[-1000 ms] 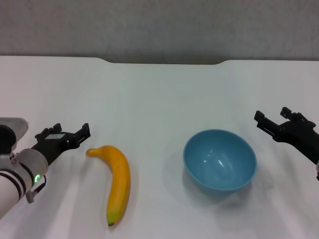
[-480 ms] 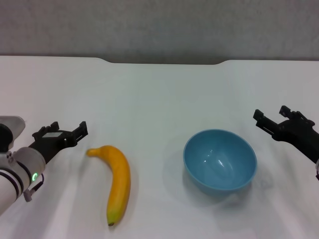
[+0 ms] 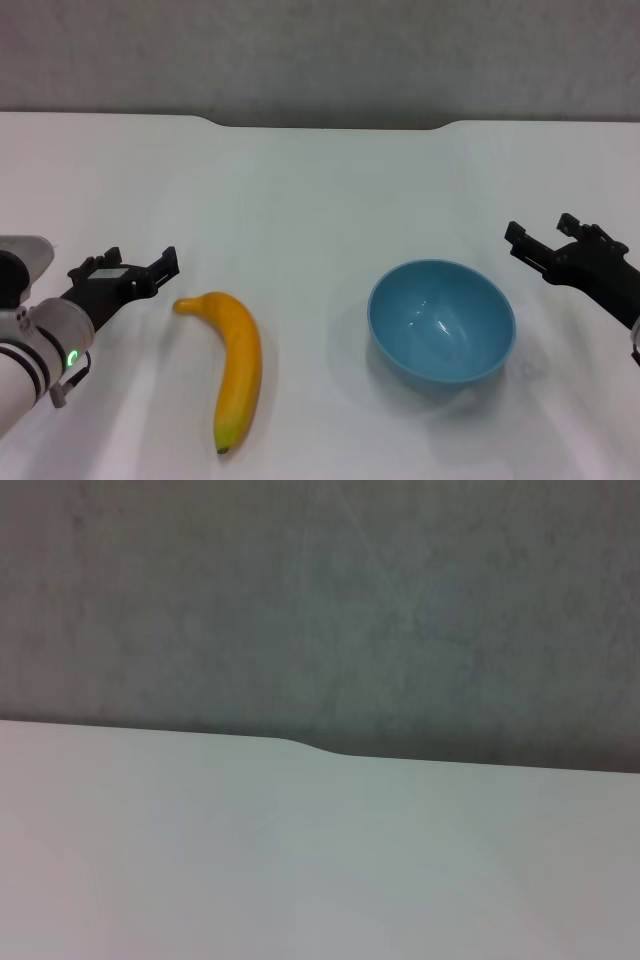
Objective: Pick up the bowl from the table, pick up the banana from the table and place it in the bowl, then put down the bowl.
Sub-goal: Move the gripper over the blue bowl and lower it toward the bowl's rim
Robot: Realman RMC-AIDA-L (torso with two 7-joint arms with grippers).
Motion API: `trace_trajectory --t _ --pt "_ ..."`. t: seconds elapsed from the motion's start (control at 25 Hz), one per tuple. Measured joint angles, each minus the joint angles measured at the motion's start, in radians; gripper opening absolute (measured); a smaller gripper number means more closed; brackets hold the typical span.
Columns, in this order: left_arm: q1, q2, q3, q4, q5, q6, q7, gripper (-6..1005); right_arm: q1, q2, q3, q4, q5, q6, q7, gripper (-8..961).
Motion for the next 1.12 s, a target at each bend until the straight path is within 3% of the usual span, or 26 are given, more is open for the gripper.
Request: trace_trajectory --t 0.28,0.48,0.72,0.92,1.12 --pt "-0.001 0.002 0.000 -0.011 0.002 0.002 -0.006 876 0.000 -0.006 -0.027 -0.015 -0.001 -0.003 0.036 879" --pt "0.018 0.013 0.004 -0.090 0.027 0.046 -0.012 876 -0.011 -0.014 -0.052 -0.048 -0.009 -0.004 0.063 877" --pt "0.090 0.027 -0.001 -0.367 0.112 0.302 -0.012 877 -0.025 -0.029 -0.042 -0.172 -0.201 -0.093 0.251 875" --pt "0.148 0.037 0.004 -0.631 0.128 0.550 0.007 877 -0.119 -0.030 -0.027 -0.443 -0.460 -0.254 0.455 873" --pt "0.135 0.041 -0.011 -0.825 0.118 0.877 0.056 878 -0.181 -0.030 0.017 -0.656 -0.806 -0.324 0.793 871"
